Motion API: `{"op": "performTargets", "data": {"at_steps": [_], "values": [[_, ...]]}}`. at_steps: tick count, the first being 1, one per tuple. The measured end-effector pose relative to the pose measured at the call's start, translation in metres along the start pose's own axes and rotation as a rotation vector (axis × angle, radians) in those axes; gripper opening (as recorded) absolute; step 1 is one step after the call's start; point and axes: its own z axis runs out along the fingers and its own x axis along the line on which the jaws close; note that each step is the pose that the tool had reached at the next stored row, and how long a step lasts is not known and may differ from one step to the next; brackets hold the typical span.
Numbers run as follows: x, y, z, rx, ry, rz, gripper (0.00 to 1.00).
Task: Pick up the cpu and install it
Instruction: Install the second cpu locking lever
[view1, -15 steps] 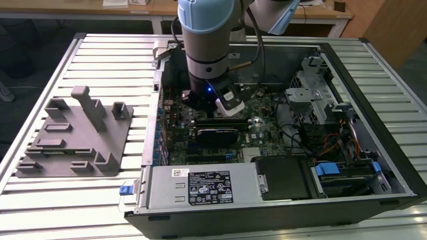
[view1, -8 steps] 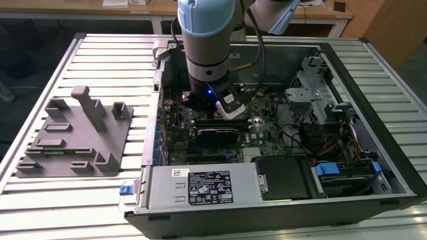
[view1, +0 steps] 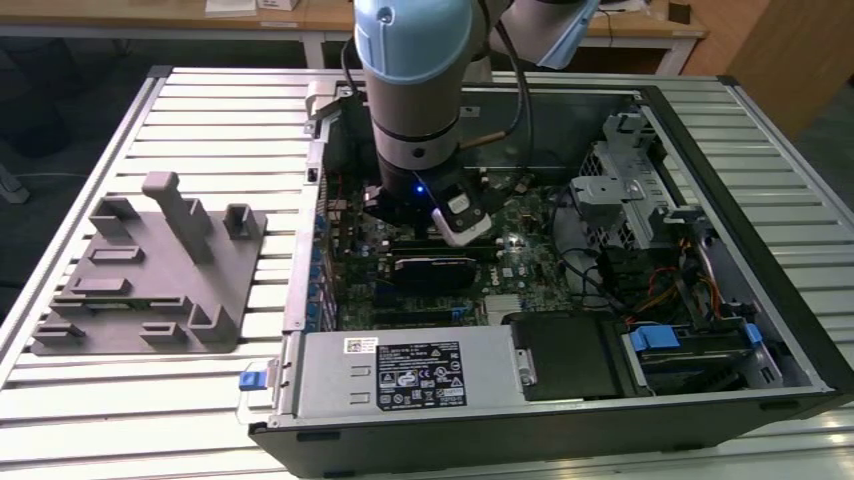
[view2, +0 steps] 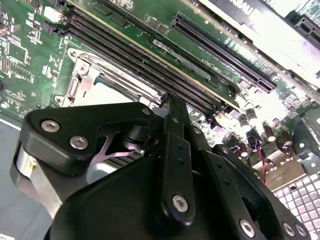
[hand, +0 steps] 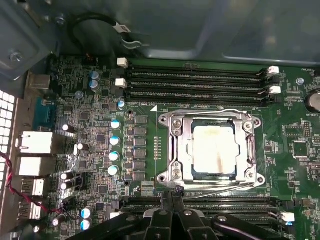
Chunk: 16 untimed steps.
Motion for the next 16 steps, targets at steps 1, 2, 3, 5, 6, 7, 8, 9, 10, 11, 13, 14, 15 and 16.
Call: {"op": "performTargets", "data": {"at_steps": [1,2,3,5,6,7,8,9,10,11,13,14,15,16], "values": [[0.0000,-0.0008,-0.0001,-0.0063,-0.0001,0.000,0.11],[0.0000,-0.0021,-0.0004,-0.0153,-0.0002,0.001,0.11],[0.0000,-0.0033,-0.0006,-0.0236,-0.0004,0.002,0.11],[0.0000,-0.0051,-0.0010,-0.0335,-0.0005,0.002,0.11],[0.0000,-0.0061,-0.0012,-0.0347,-0.0005,0.002,0.11],[0.0000,-0.0069,-0.0013,-0.0349,-0.0005,0.003,0.11],[0.0000,-0.0076,-0.0014,-0.0349,-0.0008,0.004,0.11],[0.0001,-0.0078,-0.0014,-0.0347,-0.0013,0.006,0.11],[0.0000,-0.0079,-0.0014,-0.0344,-0.0020,0.010,0.11],[0.0000,-0.0080,-0.0013,-0.0342,-0.0027,0.013,0.11],[0.0000,-0.0080,-0.0012,-0.0343,-0.0029,0.014,0.11],[0.0000,-0.0080,-0.0012,-0.0344,-0.0029,0.014,0.11],[0.0000,-0.0080,-0.0012,-0.0344,-0.0030,0.014,0.11],[0.0000,-0.0080,-0.0012,-0.0343,-0.0029,0.014,0.11]]}}
